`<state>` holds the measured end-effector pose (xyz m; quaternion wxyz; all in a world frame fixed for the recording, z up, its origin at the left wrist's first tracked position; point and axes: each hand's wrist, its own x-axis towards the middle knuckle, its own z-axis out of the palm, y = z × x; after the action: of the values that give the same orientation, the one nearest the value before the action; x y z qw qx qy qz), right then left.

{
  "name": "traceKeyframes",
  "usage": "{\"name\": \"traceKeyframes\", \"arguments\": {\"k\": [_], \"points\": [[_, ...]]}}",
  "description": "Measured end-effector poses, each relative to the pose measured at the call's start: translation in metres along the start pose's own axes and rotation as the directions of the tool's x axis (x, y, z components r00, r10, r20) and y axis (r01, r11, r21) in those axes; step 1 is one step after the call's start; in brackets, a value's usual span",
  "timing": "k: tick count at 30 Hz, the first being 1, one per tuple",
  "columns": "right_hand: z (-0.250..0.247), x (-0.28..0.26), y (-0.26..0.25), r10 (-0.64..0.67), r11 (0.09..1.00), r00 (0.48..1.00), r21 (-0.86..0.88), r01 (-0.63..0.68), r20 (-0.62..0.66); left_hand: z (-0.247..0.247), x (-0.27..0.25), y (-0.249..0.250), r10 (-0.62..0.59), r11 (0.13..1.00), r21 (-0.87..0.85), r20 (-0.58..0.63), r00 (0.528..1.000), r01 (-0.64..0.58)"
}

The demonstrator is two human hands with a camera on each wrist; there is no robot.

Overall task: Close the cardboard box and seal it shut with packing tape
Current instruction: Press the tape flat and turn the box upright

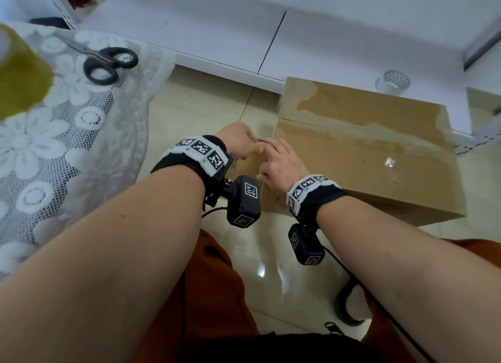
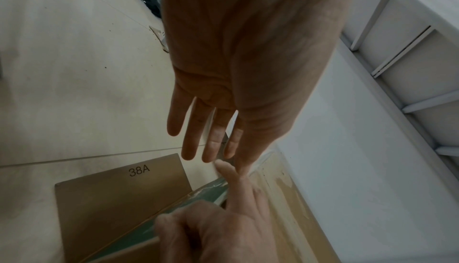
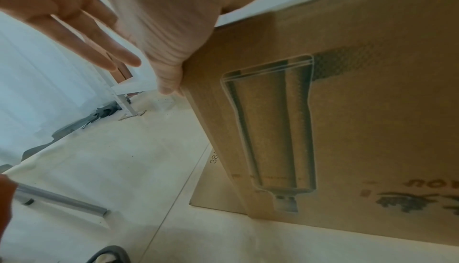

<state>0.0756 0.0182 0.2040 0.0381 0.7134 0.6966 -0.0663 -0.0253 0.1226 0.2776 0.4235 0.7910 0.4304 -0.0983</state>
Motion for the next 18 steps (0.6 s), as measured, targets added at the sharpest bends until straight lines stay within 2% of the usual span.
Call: {"name": "traceKeyframes", "arguments": {"k": [2, 4, 10, 18], "points": [[0.001, 0.004, -0.002, 0.049, 0.997, 0.994, -0.067, -0.043, 0.093, -0.002, 0.0, -0.001, -0.011, 1.0, -0.015, 0.002, 1.0, 0.011], [0.005, 0.007, -0.003, 0.075, 0.994, 0.989, -0.088, -0.064, 0.128, -0.003, -0.001, -0.002, -0.013, 0.999, -0.029, 0.006, 1.0, 0.013], [0.009, 0.002, 0.006, 0.14, 0.988, 0.989, 0.076, -0.137, -0.038, -0.004, 0.002, 0.002, -0.011, 0.996, -0.083, -0.01, 1.0, 0.01], [0.01, 0.009, 0.003, 0.279, 0.958, 0.96, 0.067, -0.278, -0.017, -0.004, 0.006, 0.0, -0.022, 0.997, -0.076, -0.014, 1.0, 0.021]]}}
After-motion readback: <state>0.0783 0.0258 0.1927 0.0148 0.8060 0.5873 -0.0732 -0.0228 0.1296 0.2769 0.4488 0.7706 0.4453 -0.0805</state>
